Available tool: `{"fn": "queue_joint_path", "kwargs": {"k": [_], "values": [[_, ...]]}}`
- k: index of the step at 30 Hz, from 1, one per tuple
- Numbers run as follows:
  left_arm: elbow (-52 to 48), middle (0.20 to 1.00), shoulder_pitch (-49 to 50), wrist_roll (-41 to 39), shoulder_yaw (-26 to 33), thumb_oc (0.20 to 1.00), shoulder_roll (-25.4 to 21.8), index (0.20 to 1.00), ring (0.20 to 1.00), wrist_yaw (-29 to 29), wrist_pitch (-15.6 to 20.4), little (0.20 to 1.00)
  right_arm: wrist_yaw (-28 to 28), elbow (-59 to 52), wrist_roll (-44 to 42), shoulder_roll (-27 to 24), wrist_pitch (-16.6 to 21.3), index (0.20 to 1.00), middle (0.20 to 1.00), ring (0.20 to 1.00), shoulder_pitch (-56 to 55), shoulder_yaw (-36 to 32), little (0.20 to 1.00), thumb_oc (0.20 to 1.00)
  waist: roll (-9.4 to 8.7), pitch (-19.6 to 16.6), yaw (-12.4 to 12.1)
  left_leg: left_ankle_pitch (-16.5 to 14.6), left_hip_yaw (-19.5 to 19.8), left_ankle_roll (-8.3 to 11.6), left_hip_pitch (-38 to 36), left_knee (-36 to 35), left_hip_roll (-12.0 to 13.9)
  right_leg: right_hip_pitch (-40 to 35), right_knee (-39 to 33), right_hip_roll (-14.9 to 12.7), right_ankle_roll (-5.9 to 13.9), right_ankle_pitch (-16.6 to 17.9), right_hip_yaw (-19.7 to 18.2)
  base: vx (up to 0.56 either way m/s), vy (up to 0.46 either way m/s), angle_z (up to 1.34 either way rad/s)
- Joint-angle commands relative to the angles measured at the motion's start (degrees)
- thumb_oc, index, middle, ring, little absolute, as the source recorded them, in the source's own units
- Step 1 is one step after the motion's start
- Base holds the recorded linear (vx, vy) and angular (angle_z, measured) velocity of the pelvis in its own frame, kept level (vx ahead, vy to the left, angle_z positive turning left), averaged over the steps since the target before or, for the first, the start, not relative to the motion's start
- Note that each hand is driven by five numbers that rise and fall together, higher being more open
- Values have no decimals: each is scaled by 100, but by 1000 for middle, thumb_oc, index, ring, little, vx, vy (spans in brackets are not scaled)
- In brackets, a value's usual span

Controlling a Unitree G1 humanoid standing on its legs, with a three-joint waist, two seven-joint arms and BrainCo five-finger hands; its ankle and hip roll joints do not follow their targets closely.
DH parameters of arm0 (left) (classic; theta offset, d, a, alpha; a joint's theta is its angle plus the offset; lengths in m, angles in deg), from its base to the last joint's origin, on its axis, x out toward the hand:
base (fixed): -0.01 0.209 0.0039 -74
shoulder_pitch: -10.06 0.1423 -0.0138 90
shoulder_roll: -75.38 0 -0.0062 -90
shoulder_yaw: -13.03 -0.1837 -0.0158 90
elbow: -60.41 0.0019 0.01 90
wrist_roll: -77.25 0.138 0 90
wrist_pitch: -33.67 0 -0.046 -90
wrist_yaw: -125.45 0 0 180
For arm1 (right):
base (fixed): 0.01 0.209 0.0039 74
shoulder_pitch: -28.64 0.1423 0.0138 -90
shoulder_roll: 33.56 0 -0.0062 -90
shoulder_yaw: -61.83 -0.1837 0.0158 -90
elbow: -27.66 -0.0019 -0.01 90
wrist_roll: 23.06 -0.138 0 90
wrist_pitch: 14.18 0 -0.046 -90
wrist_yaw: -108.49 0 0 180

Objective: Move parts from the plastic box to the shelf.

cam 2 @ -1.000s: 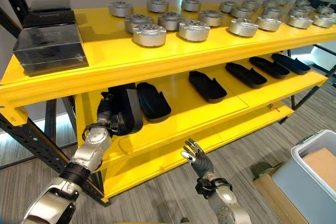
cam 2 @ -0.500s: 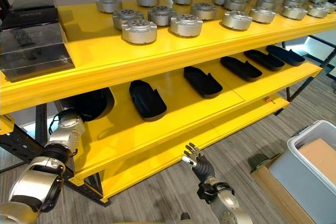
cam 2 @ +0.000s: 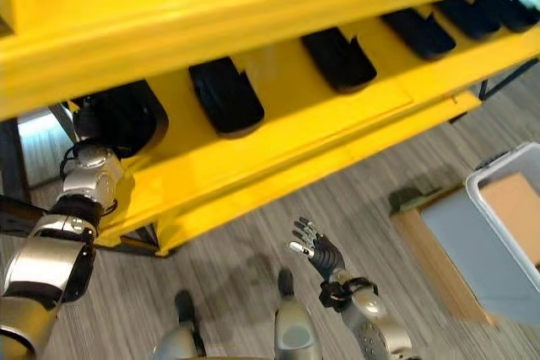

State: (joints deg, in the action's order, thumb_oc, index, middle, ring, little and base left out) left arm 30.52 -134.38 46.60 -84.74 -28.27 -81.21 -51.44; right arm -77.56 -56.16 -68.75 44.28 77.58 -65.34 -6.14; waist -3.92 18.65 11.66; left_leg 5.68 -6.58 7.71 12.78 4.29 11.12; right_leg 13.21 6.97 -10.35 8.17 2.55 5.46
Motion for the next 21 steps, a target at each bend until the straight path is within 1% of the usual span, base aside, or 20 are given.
{"fn": "queue_joint_path", "kwargs": {"k": [1, 3, 4, 5, 6, 7, 8, 11, 13, 14, 15, 16, 21], "values": [[179, 200, -489, 88, 113, 200, -336, 200, 200, -125, 303, 200, -29, -390, -181, -58, 351, 1000, 1000, 1000, -135, -112, 1000, 1000, -79, -320, -155, -761, 369, 113, 415, 1131, 306, 405, 1027, -404, 220, -544, -32, -106, -19, 26], [237, 200, -666, 29, -20, 200, -386, 200, 200, -85, 295, 200, 5, -447, -220, -129, 414, 1000, 1000, 1000, 30, -88, 1000, 1000, -68, -286, -163, -845, 523, 111, 891, 1494, 295, 861, 1455, -423, 175, -660, -66, -131, -20, 26], [240, 200, -668, 28, -22, 200, -387, 200, 200, -84, 296, 200, 5, -447, -220, -128, 414, 1000, 1000, 1000, 30, -88, 1000, 1000, -66, -295, -161, -849, 526, 111, 908, 1504, 294, 876, 1463, -424, 175, -663, -66, -136, -27, 26], [365, 200, -816, -62, -67, 200, -445, 200, 200, -49, 283, 200, 0, -493, -250, -176, 432, 1000, 1000, 1000, 63, -46, 1000, 1000, -53, -291, -157, -911, 611, 124, 1236, 1774, 304, 1154, 1756, -460, 153, -766, -56, -66, -16, 21], [371, 200, -821, -64, -69, 200, -447, 200, 200, -46, 285, 200, 0, -493, -250, -175, 432, 1000, 1000, 1000, 65, -46, 1000, 1000, -50, -302, -153, -916, 618, 124, 1261, 1789, 303, 1174, 1768, -461, 153, -771, -54, -124, -34, 26], [397, 200, -950, -279, -87, 200, -425, 200, 200, -8, 293, 200, -1, -544, -283, -218, 433, 1000, 1000, 1000, 74, -4, 1000, 1000, -17, -360, -160, -1010, 729, 117, 1604, 2059, 294, 1506, 2098, -481, 107, -890, -75, -57, -18, 20], [399, 200, -952, -280, -88, 200, -426, 200, 200, -7, 294, 200, -1, -544, -283, -217, 432, 1000, 1000, 1000, 74, -4, 1000, 1000, -15, -368, -158, -1014, 733, 117, 1620, 2069, 293, 1520, 2107, -482, 107, -894, -74, -79, -23, 26], [379, 200, -1059, -387, -117, 200, -441, 200, 200, -38, 308, 200, 14, -570, -294, -244, 440, 1000, 1000, 1000, 72, 3, 1000, 1000, 10, -420, -179, -1107, 836, 103, 1960, 2358, 289, 1854, 2477, -520, 61, -1027, -87, -51, -10, 5], [372, 200, -1079, -452, -116, 200, -454, 200, 200, -43, 326, 200, 3, -583, -288, -269, 434, 1000, 1000, 1000, 42, -4, 1000, 1000, 17, -476, -181, -1159, 879, 103, 2129, 2495, 286, 2008, 2603, -526, 41, -1067, -113, 8, -6, 6], [379, 200, -1087, -487, -109, 200, -464, 200, 200, -56, 331, 200, -5, -602, -285, -299, 429, 1000, 1000, 1000, 20, -9, 1000, 1000, 25, -498, -181, -1341, 891, 133, 2111, 2579, 314, 2013, 2728, -529, 66, -1246, -115, 0, 0, 0], [377, 200, -1104, -512, -74, 200, -528, 200, 200, -61, 330, 200, -19, -621, -289, -350, 418, 1000, 1000, 1000, -38, -65, 1000, 1000, 34, -540, -185, -1212, 915, 111, 2304, 2619, 299, 2199, 2776, -536, 21, -1143, -120, 59, -12, -4], [378, 200, -1117, -536, -67, 200, -557, 200, 200, -71, 336, 200, -17, -620, -283, -373, 418, 1000, 1000, 1000, -56, -89, 1000, 1000, 52, -586, -184, -1379, 936, 139, 2303, 2692, 315, 2212, 2867, -530, 51, -1304, -134, -20, -2, -6], [256, 200, -1099, -466, -95, 200, -681, 200, 200, -117, 375, 200, -29, -659, -292, -400, 431, 1000, 1000, 1000, -183, -259, 1000, 1000, 76, -715, -186, -1411, 964, 126, 2507, 2794, 314, 2451, 2966, -518, 38, -1332, -177, 15, -2, -1]]}}
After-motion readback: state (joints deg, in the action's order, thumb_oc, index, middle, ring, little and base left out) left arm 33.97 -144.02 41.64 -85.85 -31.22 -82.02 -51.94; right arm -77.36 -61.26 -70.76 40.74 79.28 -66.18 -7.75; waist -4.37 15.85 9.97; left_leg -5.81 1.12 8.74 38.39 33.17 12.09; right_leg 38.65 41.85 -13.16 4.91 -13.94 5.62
